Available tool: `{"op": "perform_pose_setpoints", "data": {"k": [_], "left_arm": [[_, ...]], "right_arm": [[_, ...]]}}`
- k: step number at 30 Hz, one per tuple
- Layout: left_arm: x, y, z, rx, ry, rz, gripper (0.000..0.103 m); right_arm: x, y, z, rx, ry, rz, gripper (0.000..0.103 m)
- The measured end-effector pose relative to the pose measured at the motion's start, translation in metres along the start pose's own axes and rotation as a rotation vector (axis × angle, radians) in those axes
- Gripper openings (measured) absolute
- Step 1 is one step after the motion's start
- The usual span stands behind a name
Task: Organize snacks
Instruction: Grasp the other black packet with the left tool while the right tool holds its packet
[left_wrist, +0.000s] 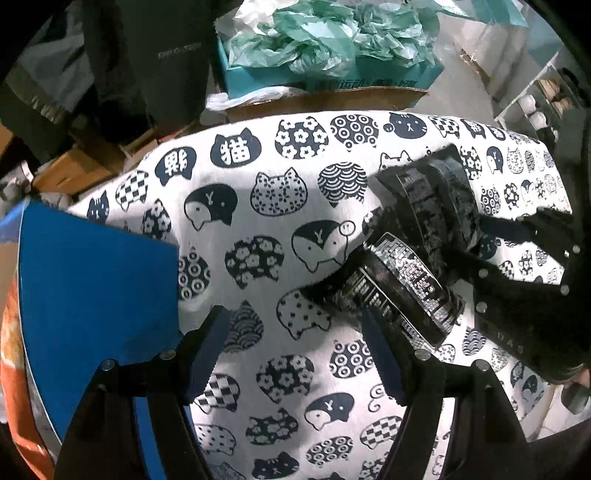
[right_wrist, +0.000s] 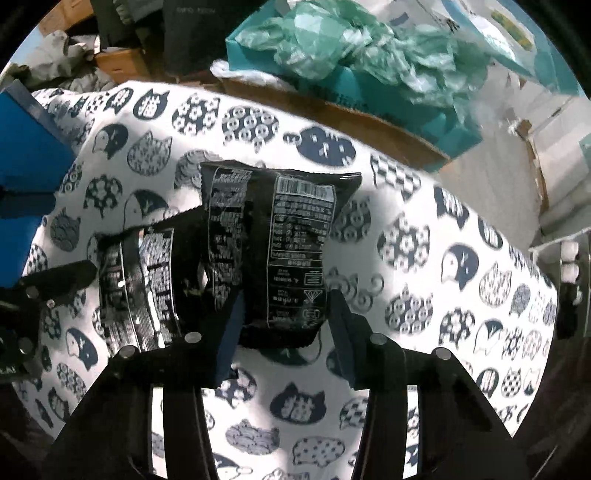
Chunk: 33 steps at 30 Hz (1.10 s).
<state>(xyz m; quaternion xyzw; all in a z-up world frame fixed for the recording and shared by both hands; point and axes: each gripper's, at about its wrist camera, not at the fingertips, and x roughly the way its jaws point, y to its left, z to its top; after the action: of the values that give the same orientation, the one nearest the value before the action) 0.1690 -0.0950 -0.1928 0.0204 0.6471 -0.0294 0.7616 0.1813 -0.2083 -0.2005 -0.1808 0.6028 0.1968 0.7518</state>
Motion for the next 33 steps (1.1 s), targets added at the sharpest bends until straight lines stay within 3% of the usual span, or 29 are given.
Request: {"op": "perform_pose_setpoints", "data": {"k": [16,22,28,33], "left_arm": [[0.001,-0.016,-0.012,-0.078,0.041,-0.065,0.079],[0.003,-0.024,-0.007,-0.168,0.053,-0.115,0.081],[0.015,-0.029,0.004,-0.28,0.077,-0.149,0.083],[0.027,-0.035,0.01,-0.319,0.101,-0.155,0.083]], "right_arm": [[-0.012,-0.019,-0.089,0.021,0.099,-0.014,0.045],[-0.022,-0.044,-0.129,0.078,0.102,-0.022,0.045],[-0.036,-0.068,-0.154,0.162,0.053,0.024,0.071],[-0.061,-0.098,-0.173,0.23,0.02,0.075,0.076]]}}
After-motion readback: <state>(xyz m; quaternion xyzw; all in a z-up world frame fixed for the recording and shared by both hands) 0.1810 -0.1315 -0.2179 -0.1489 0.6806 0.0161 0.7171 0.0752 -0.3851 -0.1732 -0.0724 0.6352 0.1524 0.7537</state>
